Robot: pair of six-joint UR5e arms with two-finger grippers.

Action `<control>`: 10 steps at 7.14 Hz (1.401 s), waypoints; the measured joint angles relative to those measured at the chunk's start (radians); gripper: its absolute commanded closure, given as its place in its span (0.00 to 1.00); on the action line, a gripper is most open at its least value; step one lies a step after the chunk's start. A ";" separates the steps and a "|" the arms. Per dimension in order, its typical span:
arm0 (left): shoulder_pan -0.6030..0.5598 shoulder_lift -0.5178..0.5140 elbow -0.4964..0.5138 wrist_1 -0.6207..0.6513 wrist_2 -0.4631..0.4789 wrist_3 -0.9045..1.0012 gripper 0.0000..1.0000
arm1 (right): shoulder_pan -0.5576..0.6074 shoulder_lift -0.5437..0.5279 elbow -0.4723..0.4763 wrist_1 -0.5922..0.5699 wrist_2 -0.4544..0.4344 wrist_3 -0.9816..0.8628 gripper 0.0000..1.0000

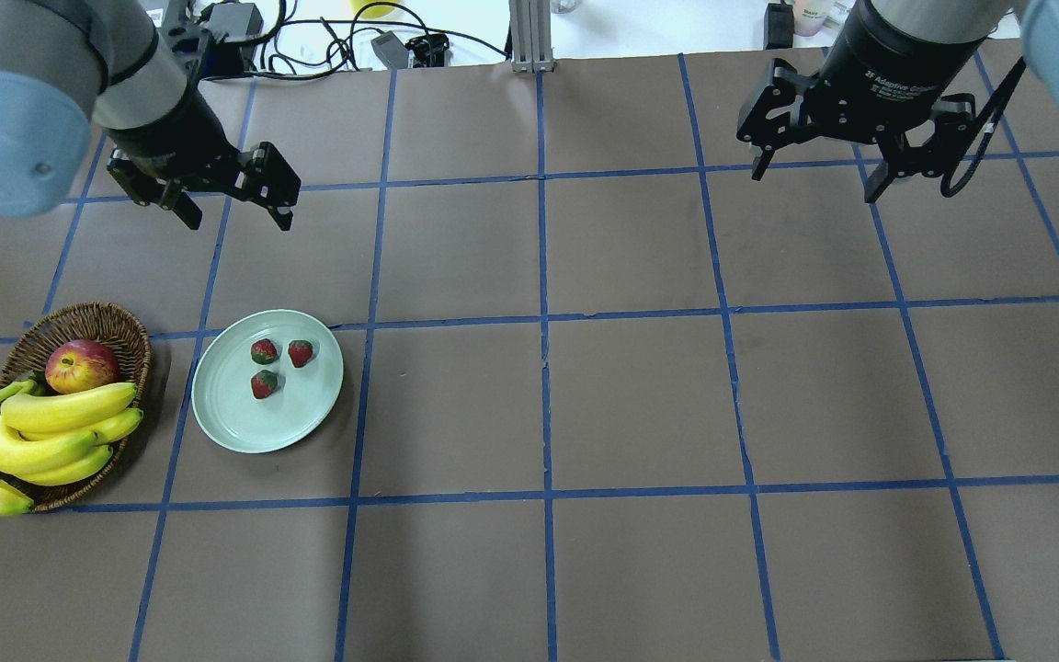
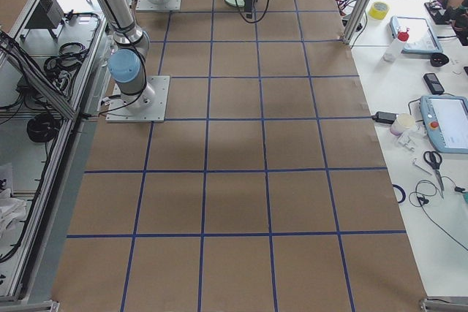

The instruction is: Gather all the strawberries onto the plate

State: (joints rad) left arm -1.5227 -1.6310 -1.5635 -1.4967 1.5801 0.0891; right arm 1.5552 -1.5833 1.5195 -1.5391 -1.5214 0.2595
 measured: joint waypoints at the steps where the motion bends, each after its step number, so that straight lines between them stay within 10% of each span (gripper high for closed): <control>1: -0.053 0.030 0.046 -0.057 0.000 -0.059 0.00 | 0.002 0.000 0.000 -0.001 0.000 -0.004 0.00; 10: -0.001 0.100 0.068 -0.052 -0.004 -0.024 0.00 | 0.097 0.025 0.003 -0.064 -0.033 -0.012 0.00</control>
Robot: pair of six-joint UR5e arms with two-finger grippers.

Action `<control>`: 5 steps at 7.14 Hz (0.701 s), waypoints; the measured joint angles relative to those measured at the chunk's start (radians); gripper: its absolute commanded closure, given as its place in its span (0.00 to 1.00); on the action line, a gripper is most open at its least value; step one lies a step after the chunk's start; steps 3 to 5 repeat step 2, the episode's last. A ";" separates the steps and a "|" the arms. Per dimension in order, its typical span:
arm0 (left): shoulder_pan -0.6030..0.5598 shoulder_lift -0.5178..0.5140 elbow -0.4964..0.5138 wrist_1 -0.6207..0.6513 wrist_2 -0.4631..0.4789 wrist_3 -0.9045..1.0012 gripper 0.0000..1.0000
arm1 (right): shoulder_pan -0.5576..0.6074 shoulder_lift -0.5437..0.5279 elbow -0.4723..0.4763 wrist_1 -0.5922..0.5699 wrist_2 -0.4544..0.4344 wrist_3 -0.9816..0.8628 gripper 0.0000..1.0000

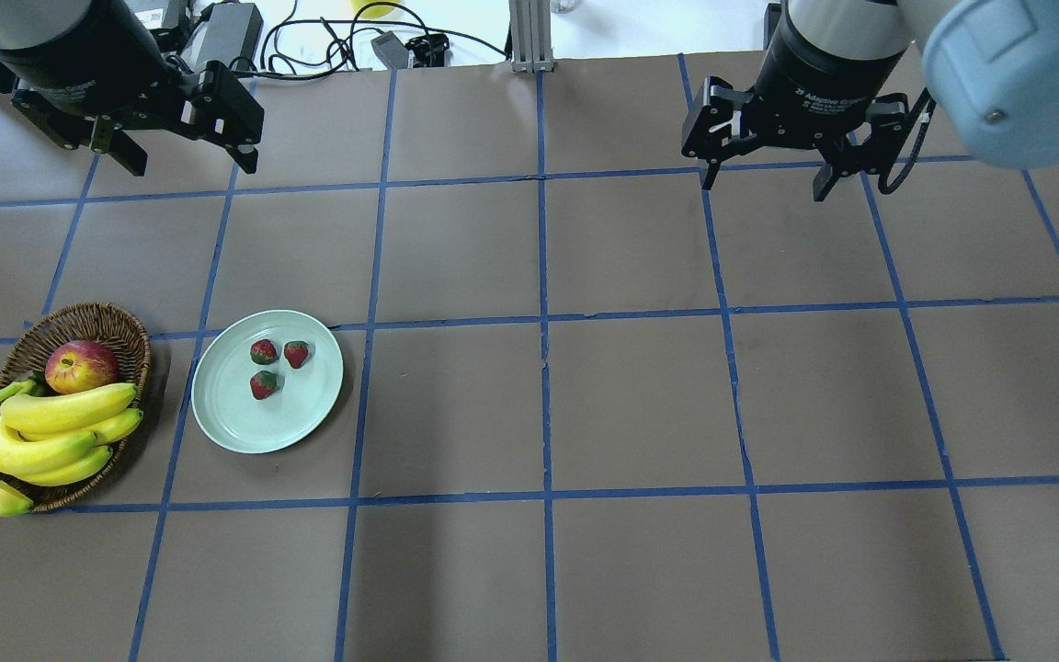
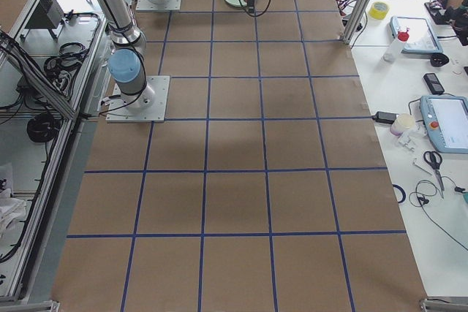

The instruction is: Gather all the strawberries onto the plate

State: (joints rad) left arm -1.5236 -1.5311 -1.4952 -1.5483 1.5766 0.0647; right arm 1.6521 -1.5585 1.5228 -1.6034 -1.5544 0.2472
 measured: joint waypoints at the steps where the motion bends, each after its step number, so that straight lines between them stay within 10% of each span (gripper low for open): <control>1: 0.002 0.000 -0.004 0.001 0.000 0.002 0.00 | 0.000 0.000 0.003 -0.007 -0.001 0.000 0.00; 5: 0.001 0.000 -0.005 0.004 0.003 0.001 0.00 | 0.000 0.000 0.010 -0.011 0.000 0.002 0.00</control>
